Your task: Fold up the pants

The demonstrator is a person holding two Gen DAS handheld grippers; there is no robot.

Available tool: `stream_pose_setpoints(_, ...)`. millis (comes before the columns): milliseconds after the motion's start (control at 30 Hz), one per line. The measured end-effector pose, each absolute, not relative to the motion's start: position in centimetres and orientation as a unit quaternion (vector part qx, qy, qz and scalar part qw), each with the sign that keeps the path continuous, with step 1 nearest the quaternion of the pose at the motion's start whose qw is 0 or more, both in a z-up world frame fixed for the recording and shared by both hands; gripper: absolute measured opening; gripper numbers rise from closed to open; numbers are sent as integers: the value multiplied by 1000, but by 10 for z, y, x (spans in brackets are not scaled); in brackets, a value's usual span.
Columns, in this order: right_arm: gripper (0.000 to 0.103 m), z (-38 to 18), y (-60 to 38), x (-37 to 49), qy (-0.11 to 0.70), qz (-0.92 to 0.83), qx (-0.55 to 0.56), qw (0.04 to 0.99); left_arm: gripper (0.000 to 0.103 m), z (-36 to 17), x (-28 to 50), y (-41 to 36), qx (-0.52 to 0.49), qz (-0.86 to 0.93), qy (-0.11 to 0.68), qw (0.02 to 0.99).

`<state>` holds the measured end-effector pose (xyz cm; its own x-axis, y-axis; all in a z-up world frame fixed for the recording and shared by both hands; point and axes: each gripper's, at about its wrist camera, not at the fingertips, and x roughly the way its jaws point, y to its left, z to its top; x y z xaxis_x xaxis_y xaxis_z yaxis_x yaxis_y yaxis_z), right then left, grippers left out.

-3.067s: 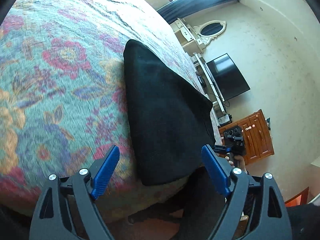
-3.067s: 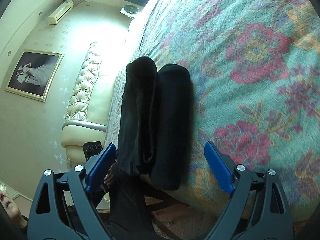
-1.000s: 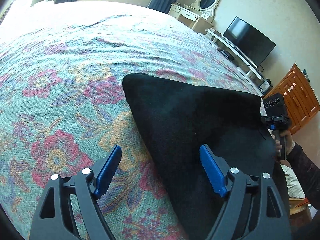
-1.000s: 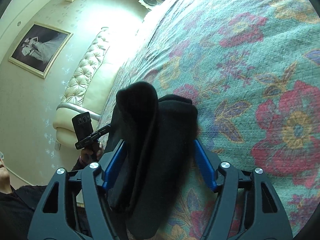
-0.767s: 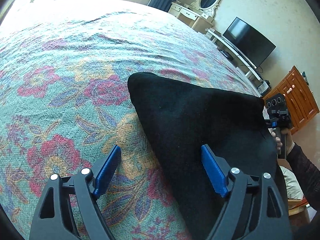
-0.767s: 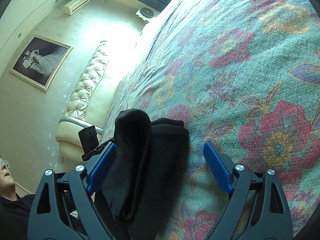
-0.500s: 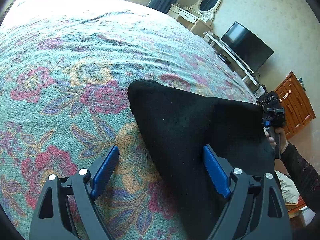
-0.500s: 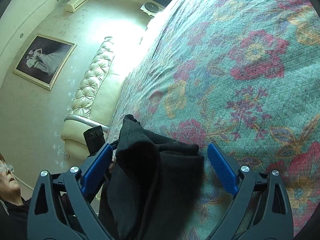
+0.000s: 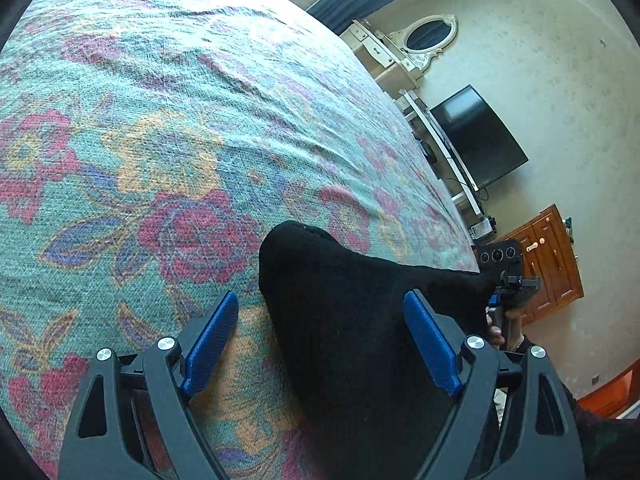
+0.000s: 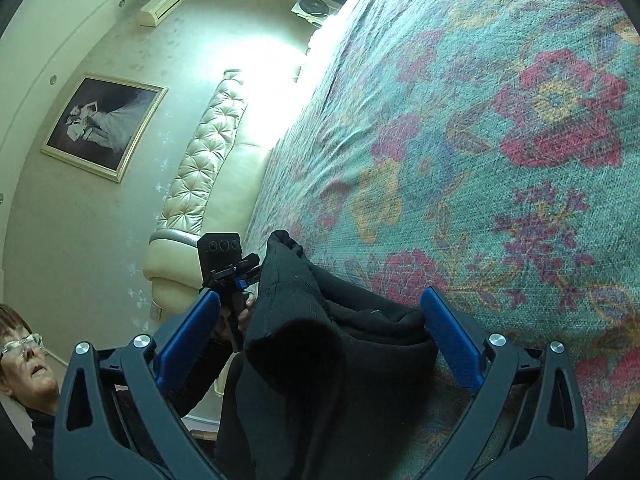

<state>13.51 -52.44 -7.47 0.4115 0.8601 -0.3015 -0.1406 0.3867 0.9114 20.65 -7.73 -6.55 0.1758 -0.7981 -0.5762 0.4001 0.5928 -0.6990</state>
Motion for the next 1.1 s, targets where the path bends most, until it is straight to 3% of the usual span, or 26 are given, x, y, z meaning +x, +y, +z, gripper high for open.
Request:
stream_pose_setpoints(400, 99, -70, -502, 142, 445, 348, 368, 738, 84, -67, 212, -100, -196, -417, 504, 730)
stream_pose_setpoints(433, 95, -71, -500, 141, 451, 347, 359, 740, 84, -67, 212, -100, -195, -416, 505, 731)
stream_pose_setpoints(533, 54, -79, -505, 144, 466, 322, 368, 737, 84, -67, 212, -100, -199, -414, 502, 733)
stream_pose_setpoints(667, 29, -89, -509, 141, 466, 320, 378, 733, 84, -68, 212, -98, -202, -411, 500, 735)
stream_pose_setpoints(733, 26, -89, -505, 139, 462, 331, 371, 735, 79, -67, 214, -102, -195, -407, 499, 740)
stream_pose_setpoints(767, 26, -89, -505, 138, 459, 331, 370, 737, 53, -68, 212, -103, -176, -398, 500, 749)
stream_pose_setpoints(800, 26, -91, -506, 138, 460, 325, 376, 736, 44, -71, 213, -107, -157, -392, 506, 752)
stream_pose_setpoints(833, 28, -93, -507, 138, 459, 322, 382, 735, 44, -72, 211, -108, -150, -392, 501, 757)
stream_pose_setpoints(900, 41, -93, -510, 136, 447, 327, 399, 730, 44, -73, 210, -107, -153, -392, 496, 760)
stream_pose_setpoints(933, 53, -93, -514, 134, 437, 334, 417, 724, 46, -73, 209, -106, -159, -393, 494, 759)
stream_pose_setpoints(967, 70, -92, -518, 132, 424, 344, 437, 715, 53, -73, 209, -103, -168, -397, 491, 757)
stream_pose_setpoints(1033, 90, -87, -527, 124, 391, 365, 474, 699, 71, -72, 208, -98, -197, -412, 488, 743)
stream_pose_setpoints(1067, 92, -84, -532, 120, 385, 365, 481, 698, 82, -70, 207, -95, -210, -421, 486, 737)
stream_pose_setpoints(1100, 92, -84, -535, 116, 388, 359, 479, 701, 85, -67, 205, -92, -216, -422, 485, 735)
